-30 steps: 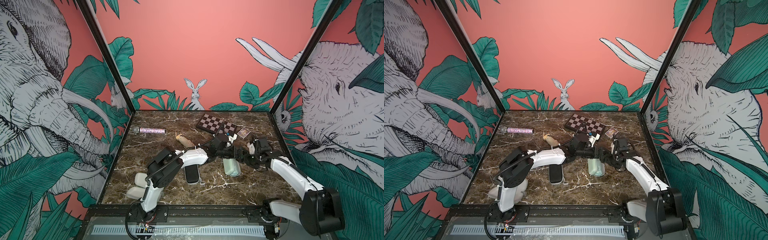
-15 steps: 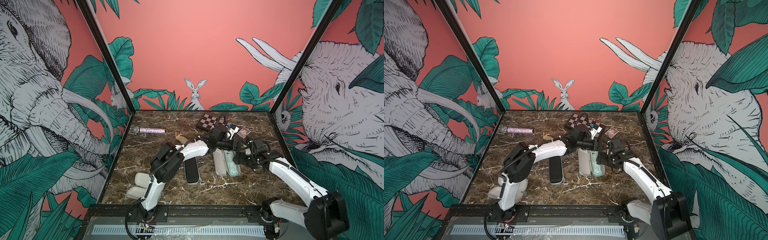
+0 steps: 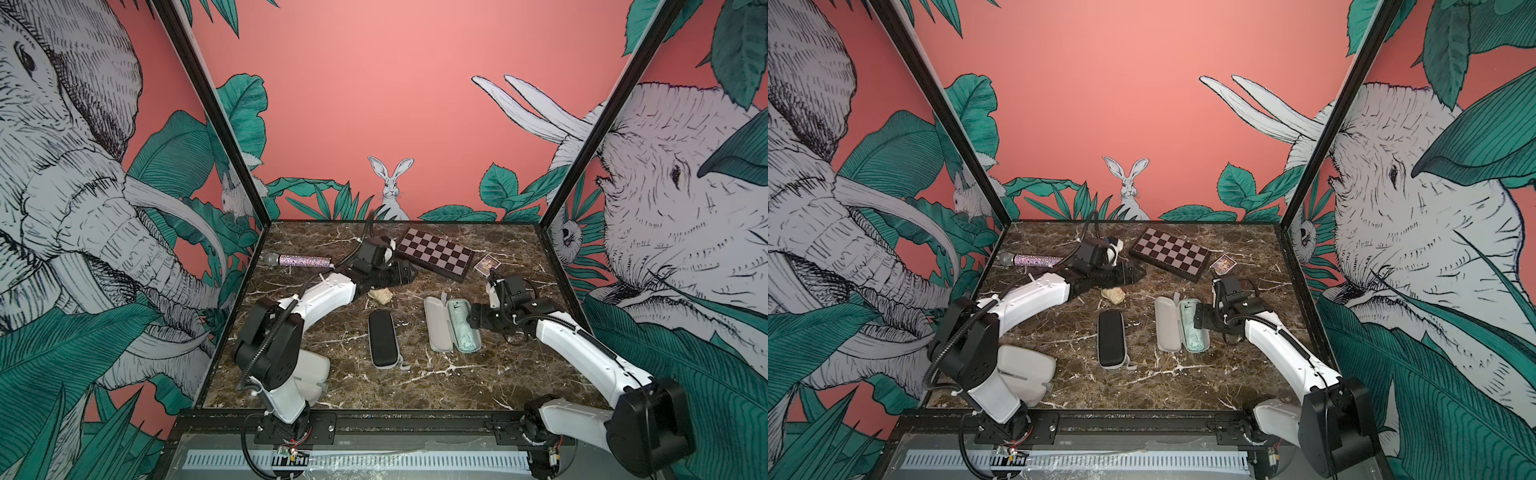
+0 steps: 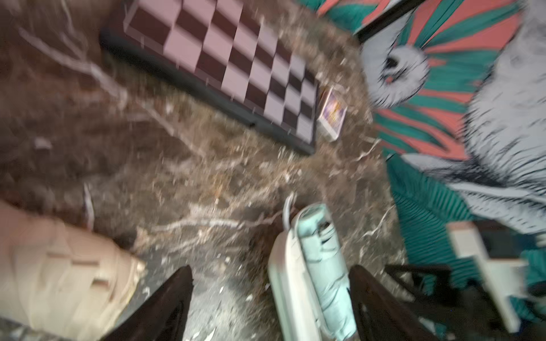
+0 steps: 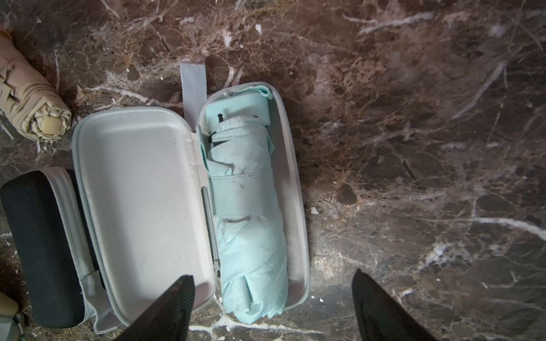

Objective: Put umbrellas into zippered umbrella sleeves
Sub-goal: Close the umbrella sleeve at the center of the board.

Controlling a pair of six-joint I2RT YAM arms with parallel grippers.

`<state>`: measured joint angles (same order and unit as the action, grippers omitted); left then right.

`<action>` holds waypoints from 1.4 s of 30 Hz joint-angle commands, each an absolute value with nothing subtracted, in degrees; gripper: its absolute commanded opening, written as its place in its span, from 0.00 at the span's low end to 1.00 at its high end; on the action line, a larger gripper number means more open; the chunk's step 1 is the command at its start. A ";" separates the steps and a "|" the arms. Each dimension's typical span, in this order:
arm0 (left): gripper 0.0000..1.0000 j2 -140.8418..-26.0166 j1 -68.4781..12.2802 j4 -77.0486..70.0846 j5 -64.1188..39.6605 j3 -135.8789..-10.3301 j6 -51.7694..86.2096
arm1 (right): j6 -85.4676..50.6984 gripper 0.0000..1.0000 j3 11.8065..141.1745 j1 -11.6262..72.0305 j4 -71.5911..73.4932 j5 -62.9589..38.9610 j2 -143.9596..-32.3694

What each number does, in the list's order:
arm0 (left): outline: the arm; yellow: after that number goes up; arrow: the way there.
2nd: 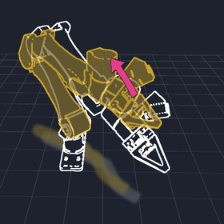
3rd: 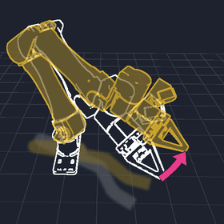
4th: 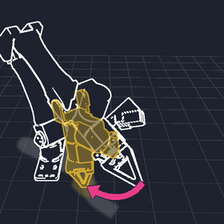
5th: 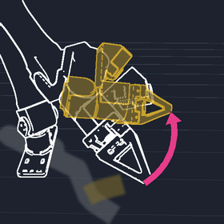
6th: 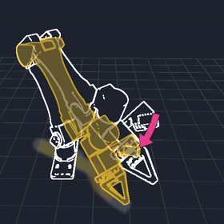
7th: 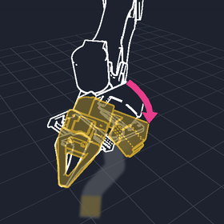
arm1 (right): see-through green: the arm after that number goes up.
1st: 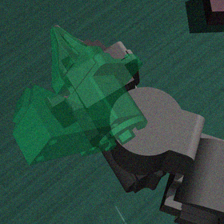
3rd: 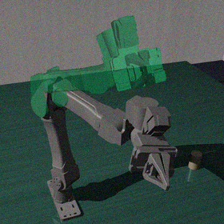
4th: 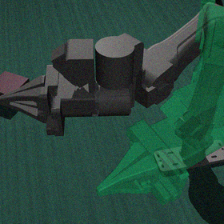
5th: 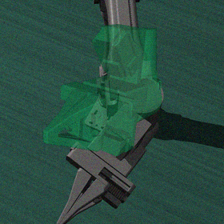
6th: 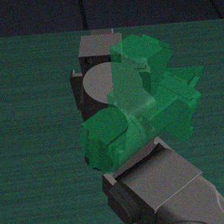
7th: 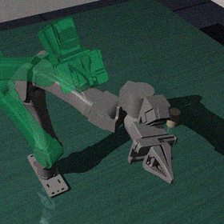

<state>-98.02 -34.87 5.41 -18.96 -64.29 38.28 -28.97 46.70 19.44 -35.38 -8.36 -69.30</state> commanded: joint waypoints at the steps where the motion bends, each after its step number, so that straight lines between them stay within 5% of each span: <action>1: 0.69 -100.09 -37.25 5.50 -17.80 -60.03 40.43 | -28.20 0.83 47.73 19.02 -35.89 -8.09 -69.77; 8: 0.54 -106.46 -45.02 8.17 -16.85 -65.02 39.40 | -28.91 0.82 46.46 17.58 -34.87 -8.50 -69.45; 30: 0.53 -116.93 -51.94 -0.45 -21.88 -73.98 45.68 | -27.27 0.86 44.07 14.88 -31.42 -18.02 -68.35; 42: 0.54 -113.01 -52.36 0.00 -21.86 -73.66 47.33 | -29.14 0.87 45.79 9.45 -36.60 -18.82 -63.78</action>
